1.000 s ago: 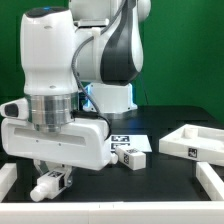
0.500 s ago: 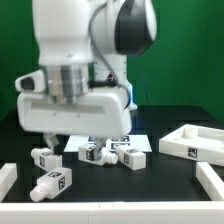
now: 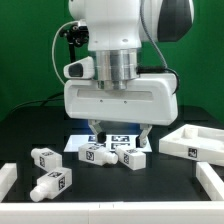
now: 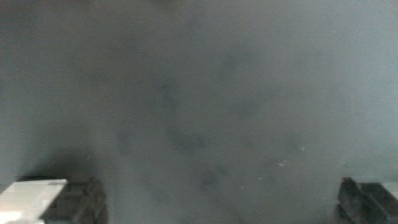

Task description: Assemble one leg

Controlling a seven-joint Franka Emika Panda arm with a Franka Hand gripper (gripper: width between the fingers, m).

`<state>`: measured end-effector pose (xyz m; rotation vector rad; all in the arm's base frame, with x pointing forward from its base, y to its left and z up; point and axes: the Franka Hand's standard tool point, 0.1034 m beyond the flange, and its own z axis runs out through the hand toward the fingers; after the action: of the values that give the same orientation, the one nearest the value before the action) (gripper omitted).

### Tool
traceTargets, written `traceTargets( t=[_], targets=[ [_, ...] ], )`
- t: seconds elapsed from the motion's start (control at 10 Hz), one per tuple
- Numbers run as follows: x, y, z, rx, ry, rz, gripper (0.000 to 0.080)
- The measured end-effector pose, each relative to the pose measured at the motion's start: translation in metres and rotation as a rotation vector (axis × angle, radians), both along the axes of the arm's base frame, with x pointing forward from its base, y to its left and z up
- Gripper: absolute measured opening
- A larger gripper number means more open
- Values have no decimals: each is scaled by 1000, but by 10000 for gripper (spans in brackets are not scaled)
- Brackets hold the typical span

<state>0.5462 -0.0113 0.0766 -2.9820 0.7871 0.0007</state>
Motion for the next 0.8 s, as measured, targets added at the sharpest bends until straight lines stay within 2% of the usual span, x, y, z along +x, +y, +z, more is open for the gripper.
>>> traceTargets(
  t=[0.2, 0.3, 0.5, 0.6, 0.8],
  targets=[
    [-2, 4, -1, -3, -2, 27, 649],
    [-14, 19, -5, -7, -11, 131, 649],
    [-32, 46, 1, -13, -19, 330, 649],
    [-40, 52, 0, -11, -16, 428, 649],
    [-41, 51, -1, -10, -22, 429, 649]
  ],
)
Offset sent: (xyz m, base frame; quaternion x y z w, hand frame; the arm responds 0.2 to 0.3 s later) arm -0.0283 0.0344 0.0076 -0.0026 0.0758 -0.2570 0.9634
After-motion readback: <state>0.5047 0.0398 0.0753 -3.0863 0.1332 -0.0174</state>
